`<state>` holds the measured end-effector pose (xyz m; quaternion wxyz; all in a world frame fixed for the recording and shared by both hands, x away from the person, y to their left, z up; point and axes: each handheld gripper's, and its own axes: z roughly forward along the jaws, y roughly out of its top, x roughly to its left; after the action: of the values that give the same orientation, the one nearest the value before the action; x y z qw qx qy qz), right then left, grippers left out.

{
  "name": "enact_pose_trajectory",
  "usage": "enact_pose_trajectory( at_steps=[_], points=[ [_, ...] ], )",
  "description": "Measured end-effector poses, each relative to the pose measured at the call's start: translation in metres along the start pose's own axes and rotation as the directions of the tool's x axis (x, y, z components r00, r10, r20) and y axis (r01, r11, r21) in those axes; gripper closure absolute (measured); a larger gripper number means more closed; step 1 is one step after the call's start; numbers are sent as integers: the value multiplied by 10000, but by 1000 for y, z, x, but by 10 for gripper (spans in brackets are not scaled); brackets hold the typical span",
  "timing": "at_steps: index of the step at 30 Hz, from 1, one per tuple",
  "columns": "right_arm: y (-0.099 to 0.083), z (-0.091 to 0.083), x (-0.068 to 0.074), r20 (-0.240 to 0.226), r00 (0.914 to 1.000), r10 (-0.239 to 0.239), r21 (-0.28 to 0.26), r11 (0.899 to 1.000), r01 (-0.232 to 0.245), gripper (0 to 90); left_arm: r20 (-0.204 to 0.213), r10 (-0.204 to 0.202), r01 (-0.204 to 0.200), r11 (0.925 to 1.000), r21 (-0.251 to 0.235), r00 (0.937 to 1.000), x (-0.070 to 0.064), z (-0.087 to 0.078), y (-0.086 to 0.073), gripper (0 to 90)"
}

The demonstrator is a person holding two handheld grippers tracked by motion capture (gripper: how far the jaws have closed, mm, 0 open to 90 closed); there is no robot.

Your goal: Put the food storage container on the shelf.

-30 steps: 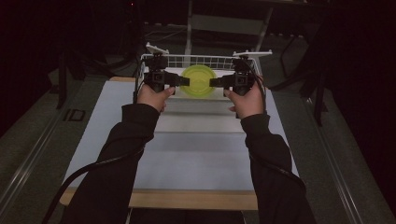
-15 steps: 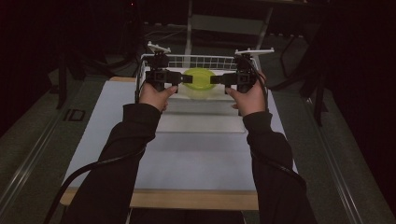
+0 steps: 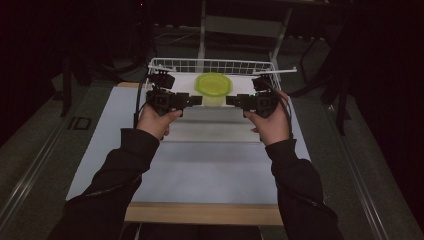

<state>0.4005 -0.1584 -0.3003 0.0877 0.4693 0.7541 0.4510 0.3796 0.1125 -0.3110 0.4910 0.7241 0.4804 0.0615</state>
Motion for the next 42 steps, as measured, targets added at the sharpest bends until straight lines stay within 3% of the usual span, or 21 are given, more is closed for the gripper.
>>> enact_pose_trajectory(
  at_steps=[2, 3, 6, 7, 9, 10, 12, 16, 18, 20, 22, 24, 25, 34, 42],
  points=[
    [-3, 0, 1, -71, 10000, -47, 43, 10000, 48, 504, 0, 0, 0, 10000, 0, 10000, 0, 0, 0, 444],
    [-11, 1, 6, -193, 9996, -191, 67, 9998, 192, 540, 252, 66, -63, 9999, -99, 9997, 2, -5, -15, 444],
    [-16, 3, 8, -278, 9993, -240, 121, 9996, 244, 605, 362, 117, -110, 9998, -188, 9993, 3, -7, -22, 444],
    [-19, 6, 9, -274, 9992, -286, 157, 9995, 291, 622, 721, 196, -161, 9987, -484, 9972, 5, -11, -31, 444],
    [-26, 15, 13, -191, 9993, -331, 417, 9986, 339, 791, 754, 233, -191, 9983, -558, 9969, 6, -13, -38, 420],
    [-26, 16, 13, -178, 9993, -320, 443, 9985, 328, 840, 1240, 126, -49, 9981, -622, 9922, 8, -14, -44, 420],
    [-29, 24, 14, -286, 9993, -230, 788, 9966, 252, 899, 1482, 264, -178, 9981, -587, 9886, 10, -14, -56, 357],
    [-30, 35, 19, -163, 9992, -363, 786, 9962, 375, 900, 2032, 435, -356, 9985, -423, 9782, 14, -13, -79, 238],
    [-30, 36, 20, -130, 9991, -393, 732, 9965, 402, 900, 2042, 534, -460, 9981, -411, 9775, 14, -13, -84, 196],
    [-28, 39, 23, -109, 9992, -373, 572, 9976, 378, 899, 1808, 882, -817, 9957, -433, 9796, 12, -13, -99, 193],
    [-26, 41, 24, -80, 9993, -365, 487, 9981, 368, 899, 1469, 1127, -1046, 9926, -623, 9827, 12, -13, -112, 135],
    [-25, 44, 23, -30, 9995, -320, 401, 9987, 321, 898, 1207, 1686, -1559, 9819, -1078, 9783, 13, -12, -124, 51],
    [-24, 45, 23, 20, 9995, -321, 386, 9987, 320, 897, 1199, 1738, -1605, 9805, -1131, 9774, 13, -12, -128, 18],
    [-19, 55, 13, 236, 9997, -22, 266, 9996, 16, 877, 1823, 1492, -1353, 9870, -864, 9718, 25, 1, -169, 18],
    [-9, 61, 11, 317, 9995, 62, 179, 9998, -68, 869, 1806, 1786, -1675, 9830, -747, 9672, 25, 6, -180, 18]
  ],
)
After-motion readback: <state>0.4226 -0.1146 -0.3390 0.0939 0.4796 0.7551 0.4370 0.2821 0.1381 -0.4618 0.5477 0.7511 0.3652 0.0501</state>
